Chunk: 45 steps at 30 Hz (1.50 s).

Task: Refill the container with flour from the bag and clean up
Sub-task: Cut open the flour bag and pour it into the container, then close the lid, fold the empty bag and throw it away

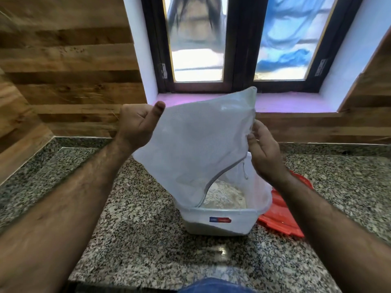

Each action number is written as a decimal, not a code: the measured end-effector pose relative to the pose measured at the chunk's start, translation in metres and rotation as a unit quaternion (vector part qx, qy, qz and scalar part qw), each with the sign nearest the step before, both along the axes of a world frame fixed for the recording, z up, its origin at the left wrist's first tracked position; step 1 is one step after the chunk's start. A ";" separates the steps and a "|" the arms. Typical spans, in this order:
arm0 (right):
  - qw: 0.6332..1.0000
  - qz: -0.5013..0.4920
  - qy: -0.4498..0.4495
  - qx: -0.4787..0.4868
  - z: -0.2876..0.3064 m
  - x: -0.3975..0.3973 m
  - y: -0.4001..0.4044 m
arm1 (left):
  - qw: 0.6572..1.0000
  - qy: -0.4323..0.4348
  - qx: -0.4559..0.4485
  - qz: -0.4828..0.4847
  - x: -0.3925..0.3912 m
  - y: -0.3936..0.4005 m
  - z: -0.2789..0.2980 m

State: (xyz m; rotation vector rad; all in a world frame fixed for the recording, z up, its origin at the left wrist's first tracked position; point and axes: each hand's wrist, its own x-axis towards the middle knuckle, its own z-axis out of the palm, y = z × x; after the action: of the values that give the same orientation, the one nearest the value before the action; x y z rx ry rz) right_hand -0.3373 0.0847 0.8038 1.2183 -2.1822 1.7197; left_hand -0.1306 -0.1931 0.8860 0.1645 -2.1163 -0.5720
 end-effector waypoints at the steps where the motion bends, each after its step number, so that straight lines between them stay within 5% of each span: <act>1: 1.000 0.010 -0.013 0.012 0.003 -0.002 -0.001 | 1.000 0.008 0.012 0.000 0.002 0.000 -0.001; 5: 0.998 -0.020 -0.054 0.016 0.006 -0.005 -0.011 | 0.999 0.020 -0.002 0.051 0.012 -0.010 -0.012; 9: 0.997 -0.052 -0.057 -0.023 0.016 0.000 -0.016 | 0.976 -0.024 -0.120 0.178 0.021 -0.010 -0.025; 13: 0.990 -0.093 -0.076 -0.069 0.020 0.009 -0.022 | 0.965 -0.015 -0.191 0.177 0.021 0.000 -0.025; 22: 0.988 -0.054 0.060 -0.135 0.060 0.023 -0.049 | 0.976 -0.168 0.047 0.132 0.006 0.014 -0.005; 29: 0.988 -0.043 0.075 -0.127 0.079 0.017 -0.069 | 0.951 -0.080 0.298 0.006 0.025 -0.001 -0.026; 35: 0.978 -0.034 -0.161 -0.130 0.038 0.033 -0.081 | 0.922 0.015 0.386 -0.028 0.057 -0.023 -0.038; 38: 0.958 0.081 -0.245 -0.121 0.030 0.049 -0.092 | 0.902 0.058 0.426 0.047 0.062 -0.041 -0.053; 45: 0.908 0.266 -0.323 0.003 0.026 0.088 -0.135 | 0.791 0.121 0.597 0.057 0.086 -0.080 -0.104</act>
State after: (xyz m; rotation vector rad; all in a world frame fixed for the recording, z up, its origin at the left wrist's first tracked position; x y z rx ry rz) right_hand -0.2490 -0.0503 0.8296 1.5117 -2.2924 2.6621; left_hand -0.0443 -0.2728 0.7822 0.8577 -1.1977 -1.6847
